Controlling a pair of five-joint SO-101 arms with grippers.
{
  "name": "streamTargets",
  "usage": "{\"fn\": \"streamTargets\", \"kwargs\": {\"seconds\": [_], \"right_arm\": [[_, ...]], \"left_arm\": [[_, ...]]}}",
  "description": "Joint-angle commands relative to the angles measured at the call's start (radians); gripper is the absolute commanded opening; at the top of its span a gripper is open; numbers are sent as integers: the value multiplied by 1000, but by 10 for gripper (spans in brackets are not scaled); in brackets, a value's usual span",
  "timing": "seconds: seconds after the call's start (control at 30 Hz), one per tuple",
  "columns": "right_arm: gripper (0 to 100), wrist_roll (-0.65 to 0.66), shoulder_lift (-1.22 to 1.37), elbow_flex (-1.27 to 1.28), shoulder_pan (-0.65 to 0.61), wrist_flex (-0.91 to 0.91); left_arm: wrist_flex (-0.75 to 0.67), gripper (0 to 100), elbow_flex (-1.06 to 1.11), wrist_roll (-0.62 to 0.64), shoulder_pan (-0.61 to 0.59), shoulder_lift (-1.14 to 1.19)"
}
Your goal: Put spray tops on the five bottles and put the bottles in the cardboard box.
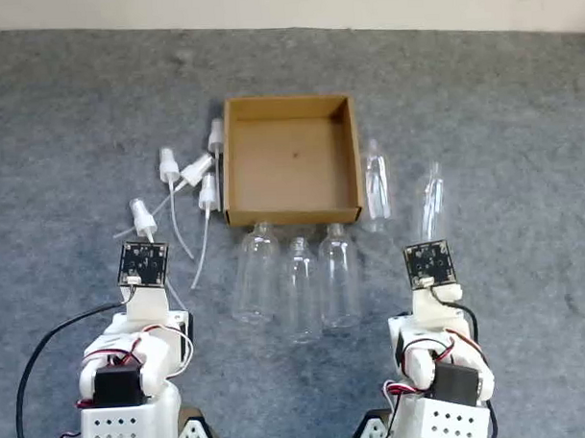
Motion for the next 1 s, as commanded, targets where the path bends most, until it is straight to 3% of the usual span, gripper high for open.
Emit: {"fn": "streamTargets", "kwargs": {"seconds": [0.0, 0.2, 0.53, 0.77, 0.97], "right_arm": [[4, 11, -7, 168, 12, -127], [4, 6, -7, 107, 13, -294], [36, -49, 76, -384, 5, -139], [125, -51, 619, -725, 5, -120], [204, -51, 1173, -1129, -28, 19]], "left_arm": [[3, 101, 19, 5, 21, -4], [3, 101, 19, 5, 21, -4], [3, 101, 19, 5, 21, -4], [3, 101, 19, 5, 21, -4], [2, 101, 19, 5, 21, -4]]}}
